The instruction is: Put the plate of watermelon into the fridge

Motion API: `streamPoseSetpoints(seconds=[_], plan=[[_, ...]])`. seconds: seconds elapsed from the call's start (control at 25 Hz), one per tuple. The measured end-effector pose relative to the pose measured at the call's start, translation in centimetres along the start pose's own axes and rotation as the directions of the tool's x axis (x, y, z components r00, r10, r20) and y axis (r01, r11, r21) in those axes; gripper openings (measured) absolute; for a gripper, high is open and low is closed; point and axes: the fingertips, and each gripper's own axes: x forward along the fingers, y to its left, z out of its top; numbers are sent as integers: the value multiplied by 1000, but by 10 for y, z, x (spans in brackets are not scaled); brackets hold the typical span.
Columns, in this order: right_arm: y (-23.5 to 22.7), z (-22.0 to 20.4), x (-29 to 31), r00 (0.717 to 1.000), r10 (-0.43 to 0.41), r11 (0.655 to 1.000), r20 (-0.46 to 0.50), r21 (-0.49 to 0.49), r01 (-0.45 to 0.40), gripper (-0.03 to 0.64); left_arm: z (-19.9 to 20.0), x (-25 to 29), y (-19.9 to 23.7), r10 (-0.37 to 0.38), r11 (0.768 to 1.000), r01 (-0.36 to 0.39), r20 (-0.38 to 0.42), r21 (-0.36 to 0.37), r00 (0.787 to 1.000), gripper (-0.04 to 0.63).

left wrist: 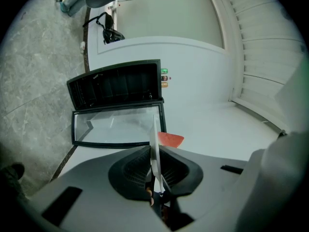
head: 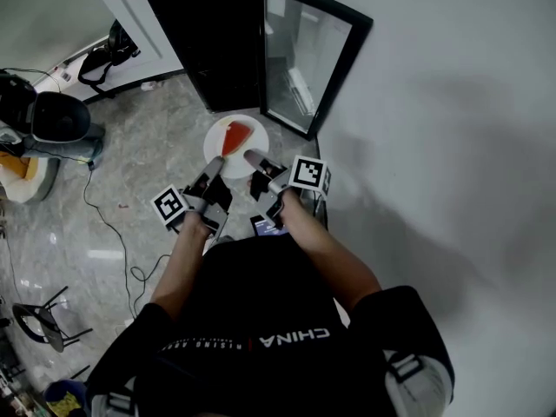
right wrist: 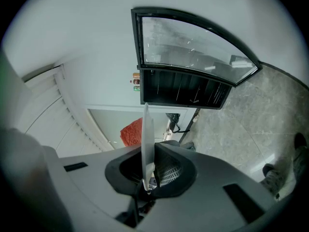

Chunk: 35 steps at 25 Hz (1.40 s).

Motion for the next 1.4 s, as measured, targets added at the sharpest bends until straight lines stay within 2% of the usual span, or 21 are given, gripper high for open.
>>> streamPoseSetpoints(seconds=[0.28,0.4,0.52,0.8,1.04,1.4], plan=[[-15,11,0,999,4,1000,-34,4,-4,31,-4,8,12,18,1000,-18,35,-7,999,46],[-22,14,7,1000,-4,999,-30,32,5,31,4,12,16,24,1000,-23,32,-15,999,46],[-24,20,21,1000,-3,1000,-22,18,3,31,17,17,24,20,1000,-20,21,-20,1000,46],[-33,55,79,1000,-20,1000,10,23,20,31,75,56,41,3,1000,-3,-25,-25,1000,46],[-24,83,135,998,-12,1000,58,-12,12,31,134,85,45,-4,1000,1,-90,-23,996,46],[-15,104,209,993,-11,1000,113,-12,13,31,209,109,49,-7,1000,5,-161,-16,987,46]])
